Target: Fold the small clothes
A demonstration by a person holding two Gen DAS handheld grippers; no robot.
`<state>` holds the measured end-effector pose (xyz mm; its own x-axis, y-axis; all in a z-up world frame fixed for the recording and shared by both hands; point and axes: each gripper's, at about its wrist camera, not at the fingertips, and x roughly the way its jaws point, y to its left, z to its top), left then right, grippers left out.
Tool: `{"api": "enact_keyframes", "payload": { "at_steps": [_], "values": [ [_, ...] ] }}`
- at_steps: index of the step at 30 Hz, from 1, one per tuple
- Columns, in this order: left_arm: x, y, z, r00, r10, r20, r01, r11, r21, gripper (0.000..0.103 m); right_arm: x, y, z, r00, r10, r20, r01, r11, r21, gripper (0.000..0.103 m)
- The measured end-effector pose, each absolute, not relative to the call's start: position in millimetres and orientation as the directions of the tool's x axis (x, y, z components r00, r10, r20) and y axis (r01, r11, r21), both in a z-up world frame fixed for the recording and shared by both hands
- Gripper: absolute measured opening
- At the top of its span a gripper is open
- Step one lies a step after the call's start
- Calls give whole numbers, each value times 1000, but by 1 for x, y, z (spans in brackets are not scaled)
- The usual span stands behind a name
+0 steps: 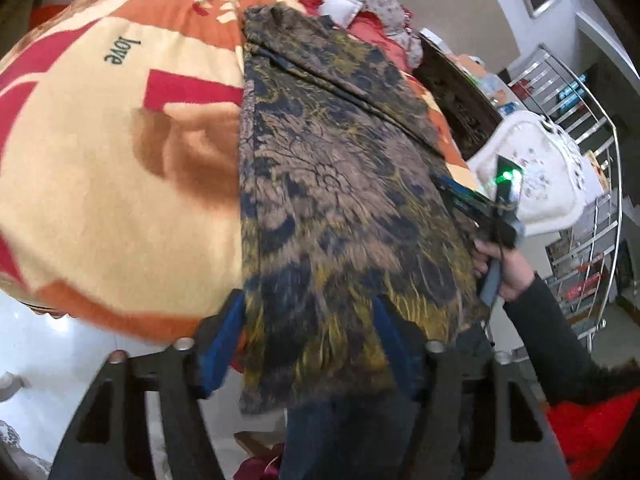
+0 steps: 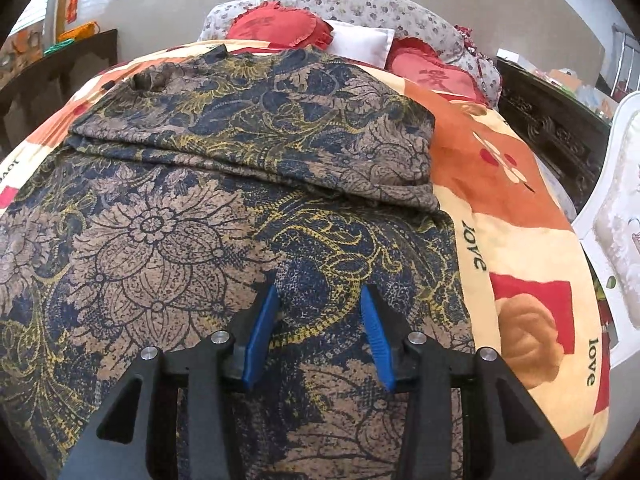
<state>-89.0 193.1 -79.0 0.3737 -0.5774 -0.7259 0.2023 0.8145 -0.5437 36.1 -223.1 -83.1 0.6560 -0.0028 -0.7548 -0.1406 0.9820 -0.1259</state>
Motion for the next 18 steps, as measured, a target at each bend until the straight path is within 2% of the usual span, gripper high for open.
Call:
{"api": "enact_keyframes", "payload": {
  "at_steps": [3,7,13,14,15,18],
  "values": [
    [-103,201,-75,371,-588,-719,187,805,-563,64,36,-222,-83,657,-5,-754,-142,981,-129,35],
    [-113,203,-95,329,-553,-765,144,830,-538,64,36,-223,-83,657,-5,-754,-143,981,-131,35],
    [-110,213,-126,336,-597,-728,63,786,-615,63,35,-223,-83,657,-5,-754,-144,981,-133,35],
    [-109,214,-128,337,-611,-717,52,772,-633,58,35,-223,-83,657,-5,-754,-144,981,-131,35],
    [-110,213,-127,336,-624,-705,58,761,-646,40,35,-223,-83,657,-5,-754,-144,981,-131,35],
    [-112,210,-124,321,-624,-712,62,764,-642,9,35,-223,-83,658,-4,-753,-144,981,-131,35]
  ]
}}
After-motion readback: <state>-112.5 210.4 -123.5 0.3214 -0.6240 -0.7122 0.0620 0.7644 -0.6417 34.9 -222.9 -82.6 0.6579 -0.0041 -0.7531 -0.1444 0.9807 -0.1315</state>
